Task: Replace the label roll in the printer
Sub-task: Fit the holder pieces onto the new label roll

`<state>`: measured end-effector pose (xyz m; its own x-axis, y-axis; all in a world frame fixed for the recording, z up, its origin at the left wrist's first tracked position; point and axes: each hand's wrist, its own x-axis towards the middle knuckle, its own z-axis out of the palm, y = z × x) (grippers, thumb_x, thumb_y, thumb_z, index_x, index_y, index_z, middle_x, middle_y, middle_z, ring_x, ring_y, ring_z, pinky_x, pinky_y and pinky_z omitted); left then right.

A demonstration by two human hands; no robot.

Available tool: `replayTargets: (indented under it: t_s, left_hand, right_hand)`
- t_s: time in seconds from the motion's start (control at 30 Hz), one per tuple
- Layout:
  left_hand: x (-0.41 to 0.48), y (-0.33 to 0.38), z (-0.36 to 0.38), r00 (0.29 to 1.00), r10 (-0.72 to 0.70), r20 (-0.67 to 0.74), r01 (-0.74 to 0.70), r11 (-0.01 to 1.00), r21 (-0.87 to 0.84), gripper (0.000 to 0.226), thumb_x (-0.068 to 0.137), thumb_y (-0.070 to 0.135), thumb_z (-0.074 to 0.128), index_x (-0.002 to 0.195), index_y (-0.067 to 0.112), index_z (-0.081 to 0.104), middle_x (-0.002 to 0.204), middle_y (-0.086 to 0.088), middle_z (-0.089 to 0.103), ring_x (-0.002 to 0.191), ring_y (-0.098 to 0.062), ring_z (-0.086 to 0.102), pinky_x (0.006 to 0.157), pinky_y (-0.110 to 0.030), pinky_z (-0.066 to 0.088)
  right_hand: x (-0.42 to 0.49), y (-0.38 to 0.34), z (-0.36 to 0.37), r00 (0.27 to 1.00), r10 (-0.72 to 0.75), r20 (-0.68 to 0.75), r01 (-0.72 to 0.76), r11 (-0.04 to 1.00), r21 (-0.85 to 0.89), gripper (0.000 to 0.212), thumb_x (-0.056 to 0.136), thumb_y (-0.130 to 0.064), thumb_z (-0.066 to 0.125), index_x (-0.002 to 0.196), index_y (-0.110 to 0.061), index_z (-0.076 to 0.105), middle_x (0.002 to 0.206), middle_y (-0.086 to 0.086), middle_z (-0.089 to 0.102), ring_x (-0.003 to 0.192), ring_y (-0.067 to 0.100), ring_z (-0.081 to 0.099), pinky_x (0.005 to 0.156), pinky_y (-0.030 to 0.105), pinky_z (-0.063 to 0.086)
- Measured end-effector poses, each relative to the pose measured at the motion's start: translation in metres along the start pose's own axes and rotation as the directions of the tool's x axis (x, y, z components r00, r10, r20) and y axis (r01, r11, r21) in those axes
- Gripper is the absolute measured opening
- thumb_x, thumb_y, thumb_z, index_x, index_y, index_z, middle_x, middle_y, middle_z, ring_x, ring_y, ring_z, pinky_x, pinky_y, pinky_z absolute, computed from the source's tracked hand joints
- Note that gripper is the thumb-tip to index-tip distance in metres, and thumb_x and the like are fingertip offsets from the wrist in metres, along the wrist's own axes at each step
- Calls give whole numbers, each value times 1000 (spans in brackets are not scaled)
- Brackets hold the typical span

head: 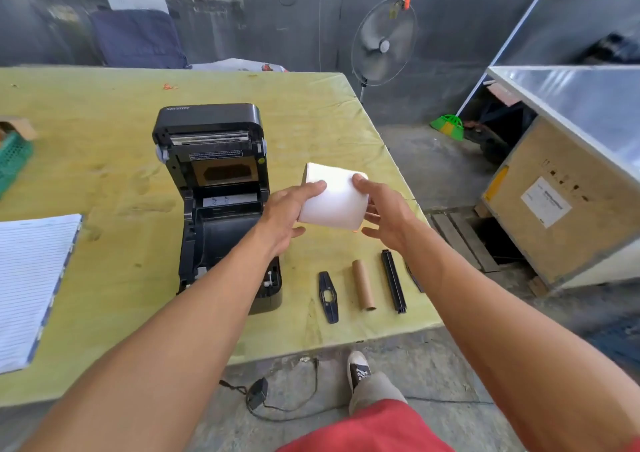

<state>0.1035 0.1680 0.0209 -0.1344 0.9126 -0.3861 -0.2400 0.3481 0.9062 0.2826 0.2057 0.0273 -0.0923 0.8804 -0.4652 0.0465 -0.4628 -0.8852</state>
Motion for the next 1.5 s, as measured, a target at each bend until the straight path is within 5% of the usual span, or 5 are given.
replayTargets:
  t_s: [0.53, 0.7, 0.87, 1.2, 1.5]
  left_hand:
    - [34, -27, 49, 985, -35, -167, -21, 946, -325, 23, 84, 39, 66, 97, 20, 61, 98, -8, 65, 89, -29, 63, 79, -44, 51]
    - [46, -37, 54, 983, -76, -169, 2, 918, -396, 23, 85, 40, 65, 98, 22, 61, 95, -5, 66, 89, -28, 63, 79, -44, 52]
    - [57, -33, 60, 985, -57, -166, -27, 886, -463, 26, 88, 42, 59, 107, 24, 60, 99, -4, 66, 90, -27, 64, 83, -48, 53]
    - [74, -22, 64, 972, -82, -220, -38, 870, -491, 21, 86, 41, 61, 99, 24, 62, 93, -3, 68, 88, -27, 65, 91, -55, 51]
    - [66, -10, 51, 956, -98, -278, -49, 878, -476, 27, 82, 46, 63, 101, 25, 62, 98, -4, 67, 92, -28, 65, 91, -52, 51]
  right_hand:
    - [29, -4, -52, 996, -69, -53, 48, 946, -321, 41, 92, -49, 57, 80, -11, 67, 86, 6, 68, 78, 24, 66, 72, 36, 52]
    - [53, 36, -66, 1000, -3, 25, 25, 323, -946, 17, 86, -21, 59, 82, -6, 54, 75, 9, 57, 63, 28, 58, 60, 32, 50]
    - [65, 68, -69, 992, 30, 121, 115, 153, -982, 19, 87, -17, 59, 98, -9, 46, 97, 13, 55, 81, 30, 50, 64, 34, 40]
    - [86, 53, -75, 993, 26, 111, 95, 352, -931, 32, 82, -19, 65, 109, -3, 59, 104, 17, 64, 87, 33, 58, 69, 35, 49]
    - [84, -53, -85, 905, -278, -322, 169, 930, -327, 20, 79, -14, 67, 98, -8, 63, 81, 7, 65, 69, 25, 67, 68, 37, 58]
